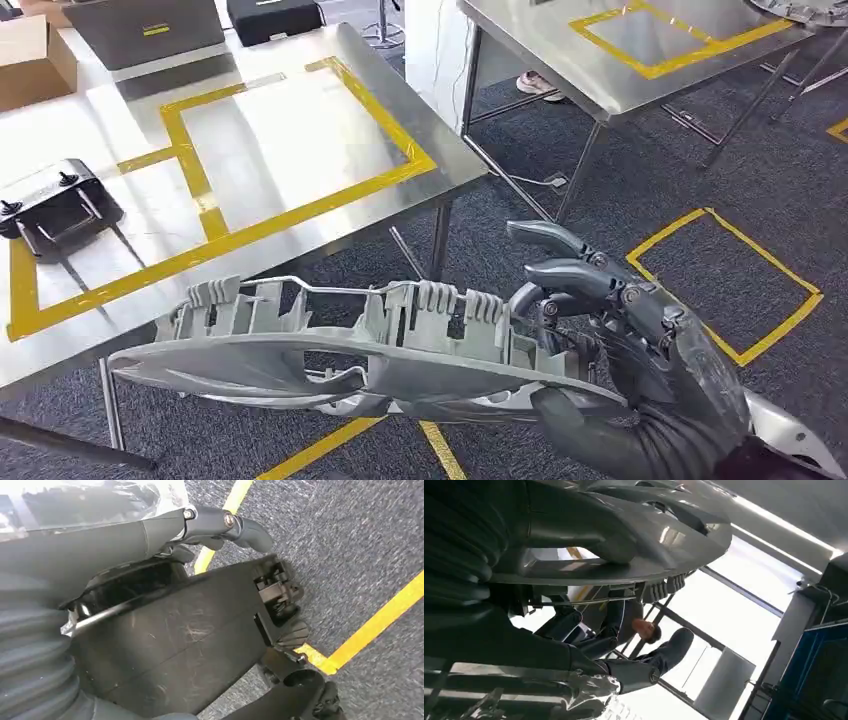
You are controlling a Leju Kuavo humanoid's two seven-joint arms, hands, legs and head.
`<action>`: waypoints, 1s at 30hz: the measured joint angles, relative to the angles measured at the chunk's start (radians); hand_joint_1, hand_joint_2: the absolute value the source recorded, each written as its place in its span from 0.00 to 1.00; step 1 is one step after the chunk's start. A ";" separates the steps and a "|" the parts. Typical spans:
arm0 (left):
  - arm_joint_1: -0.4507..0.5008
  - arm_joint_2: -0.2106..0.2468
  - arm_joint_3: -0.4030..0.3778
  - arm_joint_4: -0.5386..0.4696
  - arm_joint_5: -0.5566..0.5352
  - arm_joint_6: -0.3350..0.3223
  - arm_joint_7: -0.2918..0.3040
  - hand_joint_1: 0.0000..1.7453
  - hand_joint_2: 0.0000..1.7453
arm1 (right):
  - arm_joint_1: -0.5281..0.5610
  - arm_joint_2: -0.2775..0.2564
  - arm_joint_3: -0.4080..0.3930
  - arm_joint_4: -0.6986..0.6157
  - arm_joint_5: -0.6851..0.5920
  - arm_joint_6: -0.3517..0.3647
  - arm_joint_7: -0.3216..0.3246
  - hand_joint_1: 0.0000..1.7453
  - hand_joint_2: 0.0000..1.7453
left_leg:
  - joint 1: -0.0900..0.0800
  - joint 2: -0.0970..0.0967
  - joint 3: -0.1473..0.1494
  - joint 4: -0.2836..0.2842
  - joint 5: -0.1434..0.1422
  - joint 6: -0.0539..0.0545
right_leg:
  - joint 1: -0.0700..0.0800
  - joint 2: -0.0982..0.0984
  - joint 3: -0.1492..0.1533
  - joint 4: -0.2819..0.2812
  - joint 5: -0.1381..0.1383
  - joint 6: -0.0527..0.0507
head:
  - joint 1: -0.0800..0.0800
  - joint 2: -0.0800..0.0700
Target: Take the parts from the cabinet and place them on the table.
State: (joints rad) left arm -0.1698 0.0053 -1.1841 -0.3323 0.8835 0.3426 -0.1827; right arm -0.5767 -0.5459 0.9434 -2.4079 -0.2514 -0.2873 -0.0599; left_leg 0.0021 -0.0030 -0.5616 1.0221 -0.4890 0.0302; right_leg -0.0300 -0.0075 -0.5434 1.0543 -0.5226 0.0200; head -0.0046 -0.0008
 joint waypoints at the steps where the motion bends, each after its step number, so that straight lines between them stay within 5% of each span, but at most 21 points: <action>1: 0.000 0.000 0.000 0.000 0.000 0.000 0.000 0.00 1.00 | -0.002 0.000 0.000 0.000 0.000 0.000 0.000 1.00 1.00 | 0.000 -0.001 0.004 0.000 -0.003 0.006 | 0.002 0.001 -0.026 0.045 -0.023 0.000 | 0.005 0.000; 3: 0.003 0.000 0.000 0.000 0.000 0.000 0.000 0.00 1.00 | -0.002 0.000 0.000 0.000 0.000 -0.001 0.000 1.00 1.00 | -0.004 -0.002 0.006 0.000 -0.011 0.015 | 0.004 0.001 -0.119 0.193 -0.088 0.001 | 0.015 0.000; 5: 0.004 0.000 0.000 0.000 0.000 0.000 0.000 0.00 1.00 | 0.000 0.000 0.000 0.000 0.000 -0.001 0.000 1.00 1.00 | -0.011 -0.004 0.014 0.000 -0.023 0.020 | 0.010 0.001 -0.197 0.287 -0.098 -0.005 | 0.016 0.000; 7: 0.007 -0.001 0.000 0.000 0.000 0.000 0.000 0.00 1.00 | 0.000 0.000 0.000 0.000 0.000 -0.001 0.000 1.00 1.00 | -0.017 -0.008 0.036 0.000 -0.039 0.021 | 0.020 0.002 -0.187 0.205 -0.009 -0.023 | 0.017 0.000; 9: 0.008 -0.003 0.000 0.000 0.000 0.000 0.000 0.00 1.00 | 0.000 0.000 0.000 0.000 0.000 -0.002 0.000 1.00 1.00 | -0.020 -0.008 0.060 0.000 -0.058 0.020 | 0.043 0.001 -0.136 0.028 0.114 -0.052 | 0.018 0.000; 10: 0.010 -0.007 0.000 0.000 0.000 0.001 0.000 0.00 1.00 | 0.000 0.000 0.000 0.001 0.000 -0.002 0.000 1.00 1.00 | -0.020 -0.009 0.066 -0.004 -0.063 0.016 | 0.049 0.000 -0.134 0.021 0.099 -0.064 | 0.013 0.000; 12: 0.012 -0.009 -0.001 -0.001 -0.001 0.001 0.000 0.00 1.00 | -0.004 0.000 -0.001 0.002 0.000 -0.004 0.000 1.00 1.00 | -0.015 -0.008 0.060 -0.013 -0.069 0.005 | 0.052 0.003 -0.118 -0.019 0.091 -0.061 | 0.017 0.000; 14: 0.010 -0.009 -0.001 -0.003 0.001 0.000 0.000 0.00 1.00 | -0.002 0.000 -0.001 0.002 0.000 -0.004 0.000 1.00 1.00 | -0.018 -0.007 0.077 -0.010 -0.059 -0.005 | 0.047 0.005 -0.096 -0.045 0.086 -0.069 | 0.021 0.000; 16: 0.011 -0.007 -0.001 -0.003 0.002 0.000 0.000 0.00 1.00 | -0.004 0.000 -0.001 0.002 0.000 -0.005 -0.002 1.00 1.00 | -0.022 -0.007 0.059 0.038 -0.067 -0.010 | 0.034 0.001 -0.056 -0.073 0.085 -0.068 | 0.014 0.000; 20: -0.002 -0.005 0.000 -0.003 0.000 0.007 -0.003 0.00 1.00 | -0.002 0.000 0.000 0.003 0.002 -0.007 -0.002 1.00 1.00 | -0.003 -0.005 -0.082 0.265 -0.163 -0.038 | 0.026 -0.003 -0.024 -0.079 0.060 -0.062 | -0.001 0.000; 21: -0.004 -0.004 0.000 -0.003 0.000 0.008 -0.003 0.00 1.00 | -0.002 0.000 0.000 0.003 0.002 -0.007 -0.002 1.00 1.00 | 0.002 -0.003 -0.087 0.256 -0.149 -0.045 | 0.022 -0.002 -0.013 -0.077 0.051 -0.059 | -0.001 0.000; 22: -0.004 -0.003 0.000 -0.003 0.000 0.009 -0.003 0.00 1.00 | -0.002 0.000 0.000 0.003 0.002 -0.007 -0.002 1.00 1.00 | 0.006 -0.002 -0.078 0.211 -0.101 -0.051 | 0.018 -0.001 -0.001 -0.074 0.041 -0.054 | -0.002 0.000; 24: 0.001 0.000 -0.001 -0.003 0.001 0.009 -0.002 0.00 1.00 | -0.002 0.000 0.000 0.003 0.002 -0.007 -0.002 1.00 1.00 | 0.019 -0.002 -0.036 0.056 0.037 -0.065 | 0.009 0.000 0.026 -0.066 0.017 -0.042 | -0.006 0.000; 25: 0.002 -0.001 -0.001 -0.003 0.001 0.009 -0.002 0.00 1.00 | -0.001 0.000 0.001 0.004 0.002 -0.007 -0.002 1.00 1.00 | 0.017 -0.004 -0.032 0.047 0.038 -0.068 | 0.008 0.001 0.031 -0.066 0.009 -0.034 | -0.006 0.000; 26: 0.002 -0.001 -0.003 -0.004 0.001 0.008 -0.002 0.00 1.00 | -0.001 0.000 0.001 0.005 0.002 -0.007 -0.002 1.00 1.00 | 0.009 0.003 -0.046 0.020 -0.014 -0.064 | 0.008 0.002 0.031 -0.058 0.006 -0.028 | -0.013 0.000; 27: 0.003 -0.001 -0.005 -0.005 0.000 0.009 -0.003 0.00 1.00 | -0.002 0.000 0.000 0.005 0.002 -0.009 -0.002 1.00 1.00 | 0.006 0.009 -0.035 0.016 0.011 -0.041 | 0.010 0.002 0.023 -0.047 -0.004 -0.018 | -0.018 0.000; 28: 0.000 0.000 -0.007 -0.006 0.000 0.010 -0.003 0.00 1.00 | 0.001 0.000 0.001 0.007 0.002 -0.008 -0.003 1.00 1.00 | 0.005 0.007 -0.040 0.017 0.005 -0.024 | 0.010 0.000 0.029 -0.038 -0.009 -0.010 | -0.010 0.000; 30: 0.000 -0.001 -0.009 -0.006 0.001 0.010 -0.002 0.00 1.00 | 0.000 0.000 0.000 0.007 0.003 -0.008 -0.003 1.00 1.00 | 0.009 0.003 -0.021 0.014 0.002 -0.009 | 0.006 -0.001 0.028 -0.028 -0.016 -0.002 | -0.008 0.000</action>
State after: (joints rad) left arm -0.1698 0.0046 -1.1933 -0.3388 0.8843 0.3525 -0.1846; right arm -0.5764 -0.5459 0.9430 -2.4006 -0.2483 -0.2956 -0.0626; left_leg 0.0108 0.0000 -0.5830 1.0362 -0.4868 0.0212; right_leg -0.0236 -0.0083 -0.5149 1.0267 -0.5390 0.0177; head -0.0122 -0.0008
